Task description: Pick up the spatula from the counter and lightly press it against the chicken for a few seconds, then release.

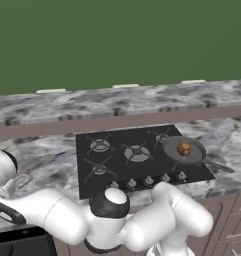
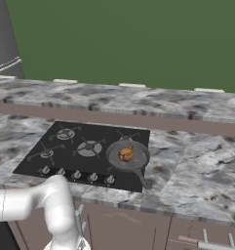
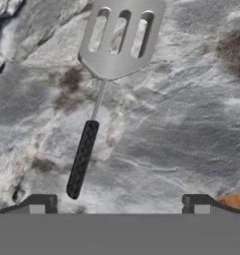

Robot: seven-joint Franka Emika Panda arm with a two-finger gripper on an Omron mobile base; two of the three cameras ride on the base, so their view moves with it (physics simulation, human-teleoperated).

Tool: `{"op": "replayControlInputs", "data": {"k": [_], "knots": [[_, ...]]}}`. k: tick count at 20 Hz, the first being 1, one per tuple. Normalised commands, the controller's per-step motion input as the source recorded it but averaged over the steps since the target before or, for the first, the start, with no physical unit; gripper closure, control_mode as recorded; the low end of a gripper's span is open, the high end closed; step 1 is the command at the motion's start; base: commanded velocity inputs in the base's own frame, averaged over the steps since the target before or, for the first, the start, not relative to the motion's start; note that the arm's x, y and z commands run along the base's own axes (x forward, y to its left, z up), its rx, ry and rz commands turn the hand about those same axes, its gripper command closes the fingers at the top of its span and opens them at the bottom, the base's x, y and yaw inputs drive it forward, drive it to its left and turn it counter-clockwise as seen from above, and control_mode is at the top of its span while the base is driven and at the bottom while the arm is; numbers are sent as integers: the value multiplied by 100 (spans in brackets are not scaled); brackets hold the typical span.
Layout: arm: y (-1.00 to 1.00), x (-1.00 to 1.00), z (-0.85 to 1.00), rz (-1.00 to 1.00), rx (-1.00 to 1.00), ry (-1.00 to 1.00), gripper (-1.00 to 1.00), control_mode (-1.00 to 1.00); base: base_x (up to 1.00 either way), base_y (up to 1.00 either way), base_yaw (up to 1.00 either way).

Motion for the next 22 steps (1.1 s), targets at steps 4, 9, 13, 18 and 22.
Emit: {"op": "replayControlInputs", "data": {"k": [4, 9, 13, 18, 22], "knots": [[16, 9, -14, -1, -4, 4, -100, -100, 0, 0, 0], [18, 0, -14, -1, -6, 2, -100, -100, 0, 0, 0], [14, 1, -16, -1, -6, 3, -100, -100, 0, 0, 0], [13, 6, -19, -1, -6, 4, -100, -100, 0, 0, 0], [11, 7, -18, -1, -6, 4, -100, -100, 0, 0, 0]]}}
